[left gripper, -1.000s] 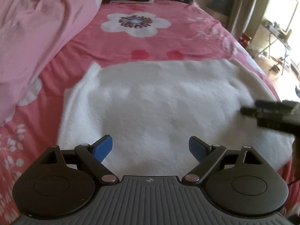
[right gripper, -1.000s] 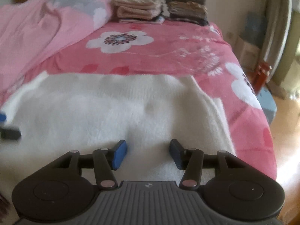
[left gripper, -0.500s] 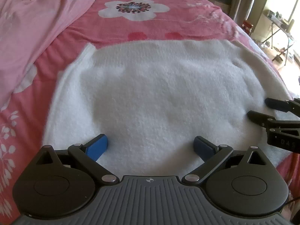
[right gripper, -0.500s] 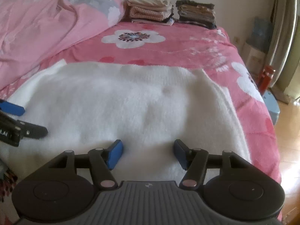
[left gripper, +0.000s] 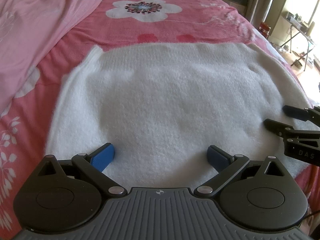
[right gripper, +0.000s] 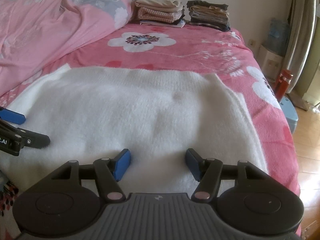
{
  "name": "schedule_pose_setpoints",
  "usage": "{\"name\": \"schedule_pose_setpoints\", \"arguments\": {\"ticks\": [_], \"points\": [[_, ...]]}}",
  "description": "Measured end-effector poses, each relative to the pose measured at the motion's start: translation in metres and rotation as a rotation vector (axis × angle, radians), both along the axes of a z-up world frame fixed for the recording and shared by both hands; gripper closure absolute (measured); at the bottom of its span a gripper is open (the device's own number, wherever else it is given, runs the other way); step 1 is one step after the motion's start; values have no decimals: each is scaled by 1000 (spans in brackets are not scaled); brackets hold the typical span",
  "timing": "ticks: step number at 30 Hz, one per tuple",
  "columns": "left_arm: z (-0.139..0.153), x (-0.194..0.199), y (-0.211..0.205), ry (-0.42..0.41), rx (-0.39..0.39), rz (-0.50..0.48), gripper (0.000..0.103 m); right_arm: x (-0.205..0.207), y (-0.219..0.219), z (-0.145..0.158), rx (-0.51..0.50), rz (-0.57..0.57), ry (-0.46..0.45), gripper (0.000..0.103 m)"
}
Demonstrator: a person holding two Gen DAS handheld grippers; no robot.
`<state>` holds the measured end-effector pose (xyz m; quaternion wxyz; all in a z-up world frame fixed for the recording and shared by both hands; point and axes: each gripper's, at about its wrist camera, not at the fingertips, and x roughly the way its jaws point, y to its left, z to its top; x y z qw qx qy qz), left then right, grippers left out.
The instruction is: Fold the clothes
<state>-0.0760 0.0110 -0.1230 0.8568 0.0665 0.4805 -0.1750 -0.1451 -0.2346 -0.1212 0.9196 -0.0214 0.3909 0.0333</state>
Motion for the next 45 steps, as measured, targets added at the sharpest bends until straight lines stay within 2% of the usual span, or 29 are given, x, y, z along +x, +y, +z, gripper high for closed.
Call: {"name": "schedule_pose_setpoints", "arguments": {"ticks": [15, 18, 20, 22, 27, 29, 32, 33, 36, 38, 45], "points": [[1, 4, -1, 20, 8, 20, 1, -27, -1, 19, 50, 65, -61, 38], [1, 5, -2, 26, 13, 25, 1, -34, -1, 24, 64, 83, -75, 30], [1, 4, -3, 26, 19, 24, 1, -38, 8, 9, 11, 97, -64, 22], [1, 4, -4, 26, 26, 23, 0, -42, 17, -3, -40, 111, -61, 19], [1, 5, -4, 28, 28, 24, 0, -37, 13, 9, -8, 91, -36, 18], [1, 4, -4, 28, 29, 24, 0, -45, 15, 16, 18, 101, -76, 18], [1, 4, -4, 26, 32, 23, 0, -54, 22, 20, 23, 177, -117, 18], [1, 4, -5, 26, 33, 22, 0, -55, 26, 17, 14, 205, -105, 18], [1, 4, -6, 25, 36, 21, 0, -59, 43, -3, -97, 239, -81, 12], [1, 4, -5, 22, 39, 20, 0, -61, 49, -7, -141, 252, -91, 11], [0, 3, -4, 17, 38, 20, 0, -57, 46, -2, -118, 239, -80, 10]]}}
